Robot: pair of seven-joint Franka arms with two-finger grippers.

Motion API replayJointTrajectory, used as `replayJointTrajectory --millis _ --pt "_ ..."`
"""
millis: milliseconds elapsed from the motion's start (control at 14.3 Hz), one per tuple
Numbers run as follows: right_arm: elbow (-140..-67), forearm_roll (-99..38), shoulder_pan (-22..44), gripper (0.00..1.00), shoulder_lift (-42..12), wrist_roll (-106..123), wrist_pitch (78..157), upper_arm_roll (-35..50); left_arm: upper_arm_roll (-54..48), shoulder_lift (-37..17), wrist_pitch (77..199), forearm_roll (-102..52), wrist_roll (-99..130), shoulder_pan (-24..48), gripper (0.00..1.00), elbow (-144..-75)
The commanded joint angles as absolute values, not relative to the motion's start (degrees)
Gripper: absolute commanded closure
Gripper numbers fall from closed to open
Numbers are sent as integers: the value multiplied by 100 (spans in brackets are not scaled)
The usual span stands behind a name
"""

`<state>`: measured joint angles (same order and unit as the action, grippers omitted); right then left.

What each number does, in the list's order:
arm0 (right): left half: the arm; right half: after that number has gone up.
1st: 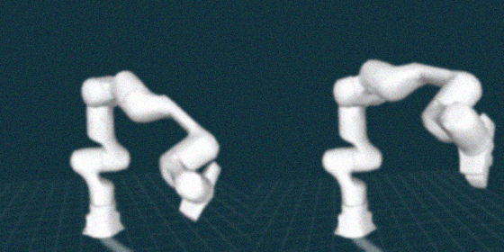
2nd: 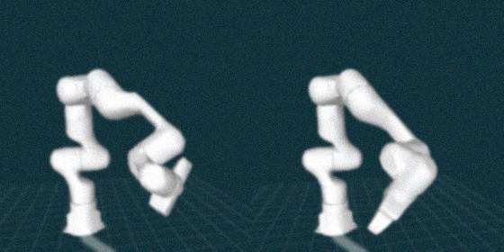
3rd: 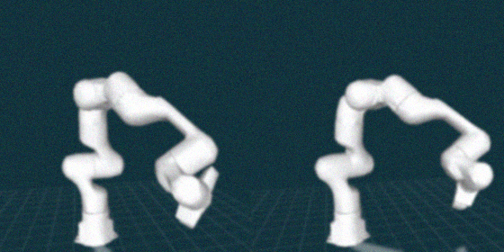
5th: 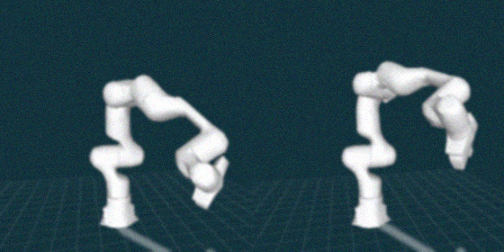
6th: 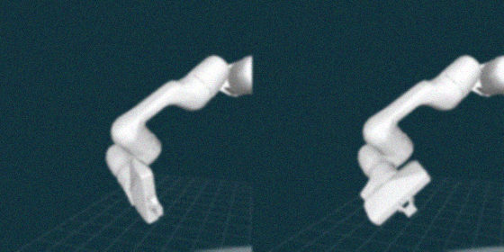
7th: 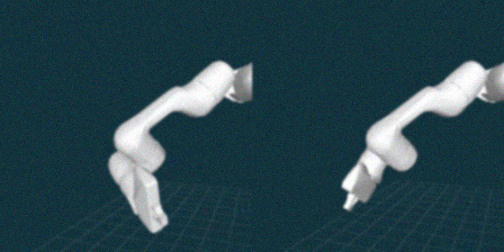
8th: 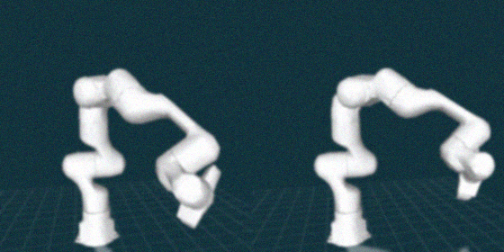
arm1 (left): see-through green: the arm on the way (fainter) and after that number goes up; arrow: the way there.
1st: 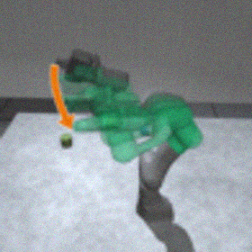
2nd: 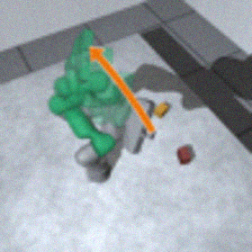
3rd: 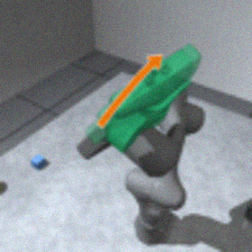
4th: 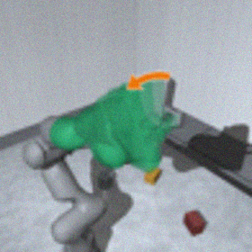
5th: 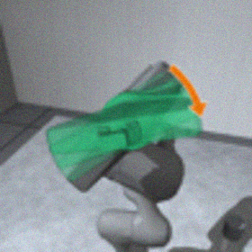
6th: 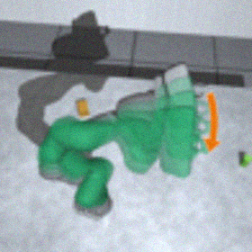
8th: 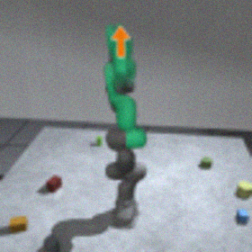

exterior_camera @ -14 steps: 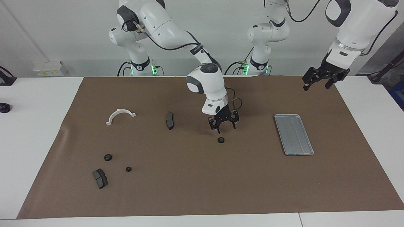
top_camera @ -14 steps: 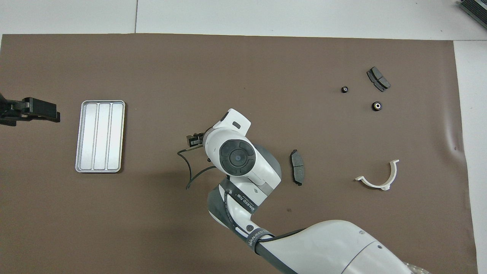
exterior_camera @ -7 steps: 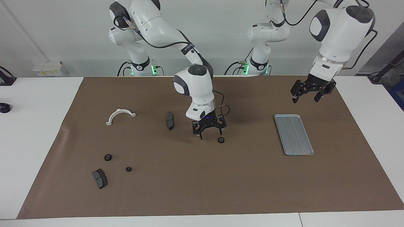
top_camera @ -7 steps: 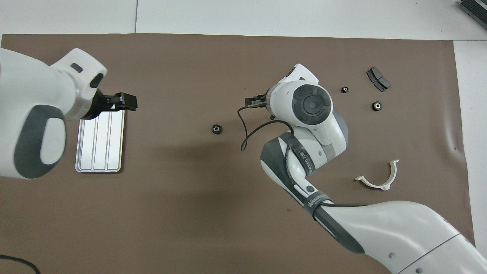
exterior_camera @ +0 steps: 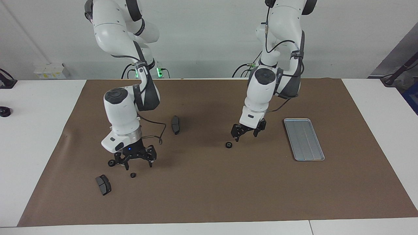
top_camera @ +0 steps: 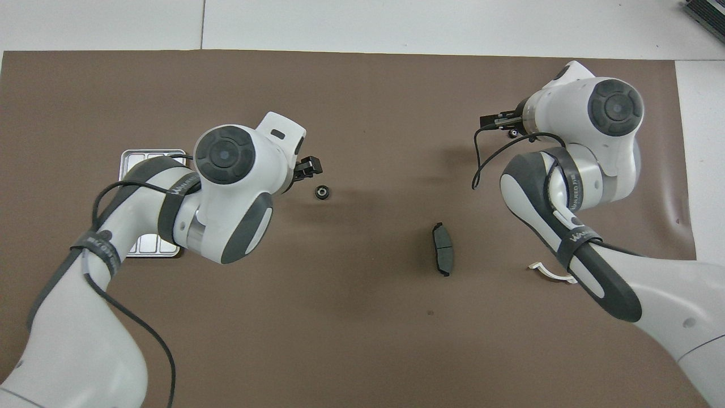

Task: Pick bearing gear from pile to tray
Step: 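Grasp the bearing with the left gripper while the right gripper returns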

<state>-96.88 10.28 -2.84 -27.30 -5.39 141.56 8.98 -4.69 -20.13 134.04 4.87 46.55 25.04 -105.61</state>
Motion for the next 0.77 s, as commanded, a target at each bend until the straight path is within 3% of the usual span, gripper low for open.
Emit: replayJointTrajectory --millis 0,140,349,698 --pt "-9721 1063 -501 4 -3013 -325 14535 1002 -352 -2241 13702 721 5255 2812 0 -10564" --pt "-9721 1055 -501 6 -3208 -352 14809 1002 -334 -2417 13842 729 5422 2944 0 -10564" --pt "-9773 1055 -483 17 -3199 -360 14722 993 -325 -2496 13939 800 5440 2962 33 -10564" --pt "-9940 1055 -501 42 -3208 -360 14704 984 -334 -2505 14027 800 5537 3059 42 -10652"
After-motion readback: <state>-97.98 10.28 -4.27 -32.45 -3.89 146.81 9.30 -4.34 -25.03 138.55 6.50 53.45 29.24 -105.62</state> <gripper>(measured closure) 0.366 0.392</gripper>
